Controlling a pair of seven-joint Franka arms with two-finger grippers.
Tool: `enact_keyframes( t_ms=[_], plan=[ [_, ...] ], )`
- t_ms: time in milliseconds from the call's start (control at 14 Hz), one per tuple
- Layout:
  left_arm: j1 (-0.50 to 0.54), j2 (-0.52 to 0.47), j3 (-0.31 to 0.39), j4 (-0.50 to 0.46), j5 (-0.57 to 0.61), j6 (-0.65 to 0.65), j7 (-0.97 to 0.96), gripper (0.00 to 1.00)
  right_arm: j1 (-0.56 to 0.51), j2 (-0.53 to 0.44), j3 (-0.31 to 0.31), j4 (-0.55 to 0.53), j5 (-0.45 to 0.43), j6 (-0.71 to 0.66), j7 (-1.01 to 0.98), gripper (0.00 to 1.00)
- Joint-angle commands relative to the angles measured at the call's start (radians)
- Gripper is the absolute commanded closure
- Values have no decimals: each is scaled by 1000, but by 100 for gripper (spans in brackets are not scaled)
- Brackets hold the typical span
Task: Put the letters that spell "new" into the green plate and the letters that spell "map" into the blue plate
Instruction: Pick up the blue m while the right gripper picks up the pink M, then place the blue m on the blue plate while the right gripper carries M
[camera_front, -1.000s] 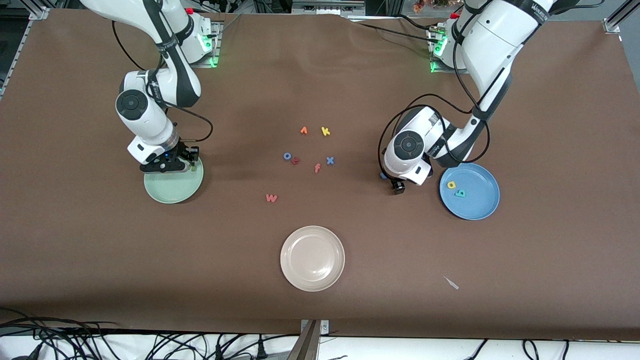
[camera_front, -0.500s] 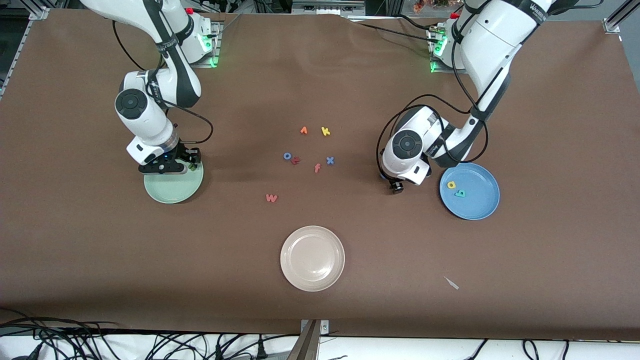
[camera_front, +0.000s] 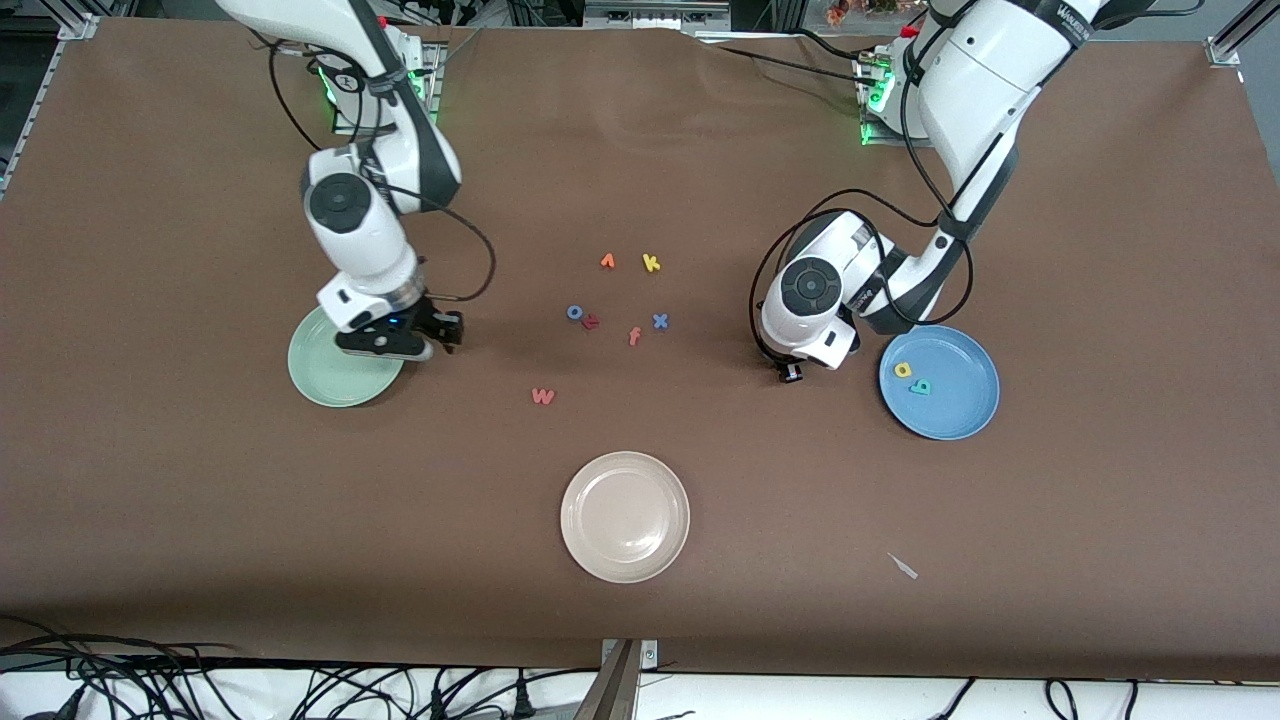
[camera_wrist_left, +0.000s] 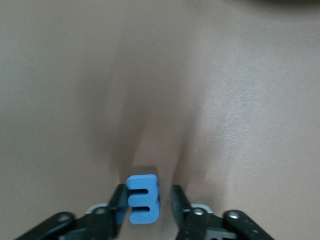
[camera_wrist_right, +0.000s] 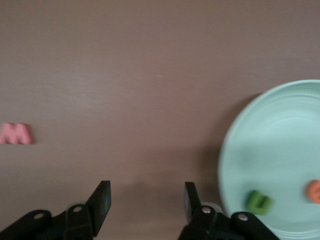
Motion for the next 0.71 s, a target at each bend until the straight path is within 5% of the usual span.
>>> enact_keyframes(
  t_ms=[0,286,643],
  plan=[
    [-15,24,4,9,48,4,-35,100,3,155,49,190,20,-12,143,32],
    [-10,19,5,18,48,-1,-27,100,3,235,96,354,20,-125,265,32],
    [-4,18,4,111,36,-109,156,100,3,292,104,403,20,-122,297,29]
  ],
)
